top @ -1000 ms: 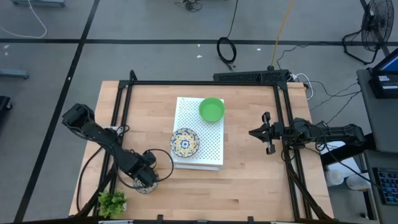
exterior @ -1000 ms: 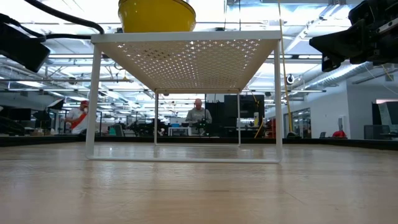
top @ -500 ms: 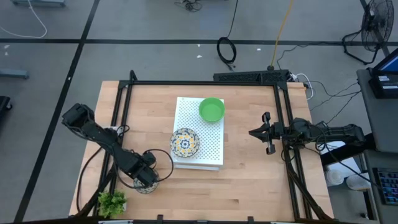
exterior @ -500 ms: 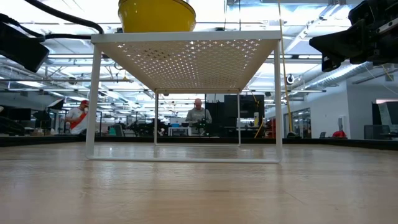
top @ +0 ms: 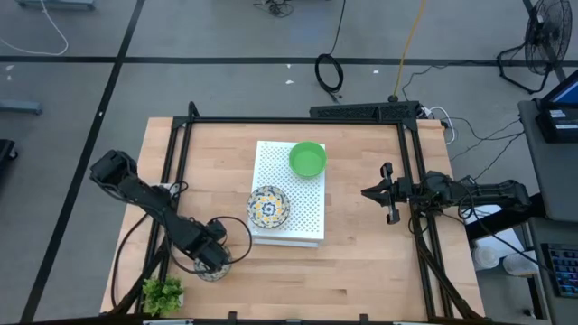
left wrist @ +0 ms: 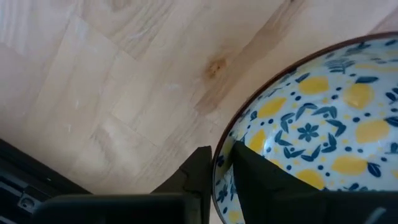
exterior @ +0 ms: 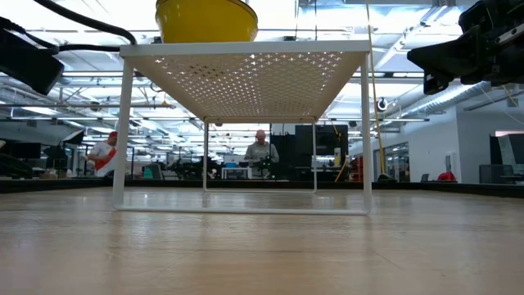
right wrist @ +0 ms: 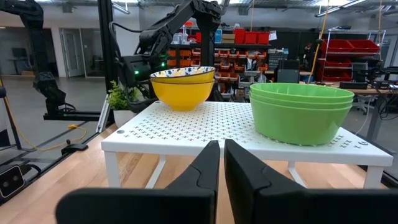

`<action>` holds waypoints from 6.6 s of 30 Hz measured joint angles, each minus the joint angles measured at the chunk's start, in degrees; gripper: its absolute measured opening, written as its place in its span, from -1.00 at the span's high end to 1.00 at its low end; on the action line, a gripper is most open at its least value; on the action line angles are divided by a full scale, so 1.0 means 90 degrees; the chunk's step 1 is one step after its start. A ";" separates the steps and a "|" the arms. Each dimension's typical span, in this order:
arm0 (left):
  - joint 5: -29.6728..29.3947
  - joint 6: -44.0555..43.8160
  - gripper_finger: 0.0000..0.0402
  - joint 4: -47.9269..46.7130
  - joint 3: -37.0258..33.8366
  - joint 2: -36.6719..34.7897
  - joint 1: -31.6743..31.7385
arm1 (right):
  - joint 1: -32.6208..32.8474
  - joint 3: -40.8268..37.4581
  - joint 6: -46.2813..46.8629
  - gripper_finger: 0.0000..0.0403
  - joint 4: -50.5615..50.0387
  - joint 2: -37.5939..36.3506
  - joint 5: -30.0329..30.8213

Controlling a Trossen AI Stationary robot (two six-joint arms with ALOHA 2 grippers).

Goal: Pick & Place Mini bowls
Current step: Stack the yellow patterned bowl on the yellow patterned bowl on the shelf

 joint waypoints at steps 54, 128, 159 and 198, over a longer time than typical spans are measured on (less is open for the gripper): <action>0.0009 0.0083 0.78 0.0189 0.0008 -0.0012 0.0009 | 0.0001 0.0000 0.0000 0.92 -0.0002 0.0001 0.0000; -0.0191 0.5546 0.96 -0.1912 0.5614 0.0245 0.4223 | 0.0001 0.0000 0.0002 0.92 0.0000 0.0002 0.0000; 0.0228 0.5547 0.96 -0.1789 0.5053 0.0430 0.4453 | 0.0002 0.0000 0.0000 0.92 -0.0002 0.0002 0.0000; 0.1609 0.5543 0.18 -0.1542 0.5701 0.0378 0.4942 | 0.0001 0.0000 0.0002 0.92 -0.0001 0.0001 0.0000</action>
